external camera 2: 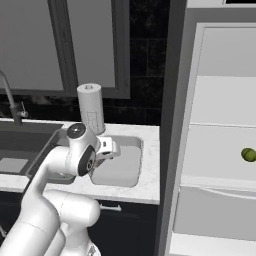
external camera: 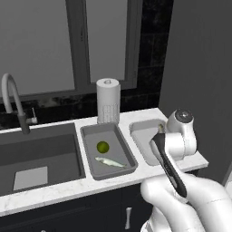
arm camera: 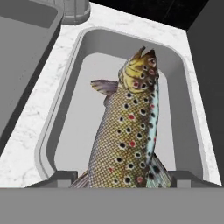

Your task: Place one lime and one fish in each tupperware on the nearby counter, to pack two identical lunches.

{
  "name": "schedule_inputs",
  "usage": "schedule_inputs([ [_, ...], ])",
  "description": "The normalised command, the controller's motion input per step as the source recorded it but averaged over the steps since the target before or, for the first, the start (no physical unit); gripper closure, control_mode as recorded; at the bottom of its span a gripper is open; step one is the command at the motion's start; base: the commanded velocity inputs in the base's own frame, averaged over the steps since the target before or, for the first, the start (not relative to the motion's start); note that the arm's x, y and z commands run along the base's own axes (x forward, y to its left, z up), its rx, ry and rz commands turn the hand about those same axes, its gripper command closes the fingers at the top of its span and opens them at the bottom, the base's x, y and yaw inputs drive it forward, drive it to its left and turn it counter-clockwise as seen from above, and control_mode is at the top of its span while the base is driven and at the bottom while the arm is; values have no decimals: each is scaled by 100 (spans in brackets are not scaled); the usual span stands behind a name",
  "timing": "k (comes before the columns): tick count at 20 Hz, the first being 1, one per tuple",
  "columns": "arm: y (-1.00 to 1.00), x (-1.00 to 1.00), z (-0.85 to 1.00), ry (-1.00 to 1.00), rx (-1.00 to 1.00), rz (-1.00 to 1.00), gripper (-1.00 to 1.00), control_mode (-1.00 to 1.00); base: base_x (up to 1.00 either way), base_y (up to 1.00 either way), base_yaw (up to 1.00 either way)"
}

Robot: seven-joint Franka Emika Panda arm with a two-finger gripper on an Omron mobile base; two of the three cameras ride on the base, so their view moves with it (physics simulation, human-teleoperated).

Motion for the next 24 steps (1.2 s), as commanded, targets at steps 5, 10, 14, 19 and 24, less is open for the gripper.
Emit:
schedule_inputs([
  [5, 0, 62, -26, 6, 0, 0, 100, -100, 0, 0, 0],
  [10, 9, 41, -20, 6, 0, 0, 100, -100, 0, 0, 0],
  [14, 11, 28, -41, 7, 0, 0, 100, -100, 0, 0, 0],
  [19, 4, 25, -45, 2, 0, 0, 100, -100, 0, 0, 0],
  [24, 0, 18, -23, 0, 0, 0, -100, -100, 0, 0, 0],
])
